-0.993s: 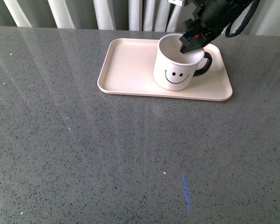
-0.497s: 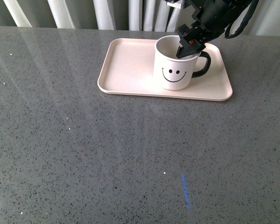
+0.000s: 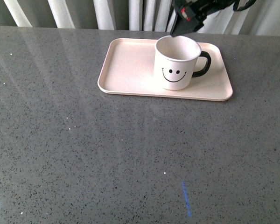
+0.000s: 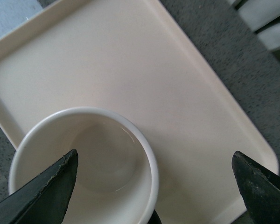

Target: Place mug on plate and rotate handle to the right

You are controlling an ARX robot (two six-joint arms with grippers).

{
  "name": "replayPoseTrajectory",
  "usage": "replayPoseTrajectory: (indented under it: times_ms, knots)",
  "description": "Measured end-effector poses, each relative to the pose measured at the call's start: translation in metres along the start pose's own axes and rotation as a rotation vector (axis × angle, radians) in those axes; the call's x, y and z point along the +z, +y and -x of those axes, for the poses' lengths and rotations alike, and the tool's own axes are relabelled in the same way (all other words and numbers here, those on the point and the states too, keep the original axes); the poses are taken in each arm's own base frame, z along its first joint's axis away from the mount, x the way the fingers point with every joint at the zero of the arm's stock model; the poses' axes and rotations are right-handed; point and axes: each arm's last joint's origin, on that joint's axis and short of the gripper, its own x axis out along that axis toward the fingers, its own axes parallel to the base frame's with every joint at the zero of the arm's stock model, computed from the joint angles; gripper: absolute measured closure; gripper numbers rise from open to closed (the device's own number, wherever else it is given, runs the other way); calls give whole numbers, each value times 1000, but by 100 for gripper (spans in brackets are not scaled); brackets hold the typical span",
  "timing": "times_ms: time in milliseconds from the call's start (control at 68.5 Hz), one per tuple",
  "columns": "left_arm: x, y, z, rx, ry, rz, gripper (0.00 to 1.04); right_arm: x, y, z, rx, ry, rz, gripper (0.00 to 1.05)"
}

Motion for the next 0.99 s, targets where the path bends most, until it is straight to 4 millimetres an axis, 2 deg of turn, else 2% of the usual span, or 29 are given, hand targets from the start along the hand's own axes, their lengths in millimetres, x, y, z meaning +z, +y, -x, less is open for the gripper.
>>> replayPoseTrajectory:
  times_ms: [131, 248, 365, 438, 482, 526, 584, 672, 745, 877, 993]
  knots:
    - [0, 0, 0, 0, 0, 0, 9, 8, -4, 34, -33, -113, -17, 9]
    - [0, 0, 0, 0, 0, 0, 9, 3, -3, 61, -52, -197, -26, 9]
    - [0, 0, 0, 0, 0, 0, 9, 2, -4, 71, -72, -213, -38, 9]
    - [0, 0, 0, 0, 0, 0, 9, -3, -1, 69, -325, -295, -123, 19]
    - [0, 0, 0, 0, 0, 0, 9, -17, 6, 68, -477, -404, -249, 27]
    - [0, 0, 0, 0, 0, 0, 9, -30, 14, 69, -552, -511, -325, 34]
    - [0, 0, 0, 0, 0, 0, 9, -47, 29, 77, -590, -671, -379, 45]
    - [0, 0, 0, 0, 0, 0, 9, -69, 50, 98, -609, -804, -409, 61]
    - [0, 0, 0, 0, 0, 0, 9, -88, 65, 112, -614, -841, -428, 75]
    - [0, 0, 0, 0, 0, 0, 9, -128, 90, 122, -582, -818, -443, 101]
    - [0, 0, 0, 0, 0, 0, 9, -155, 109, 133, -594, -802, -458, 103]
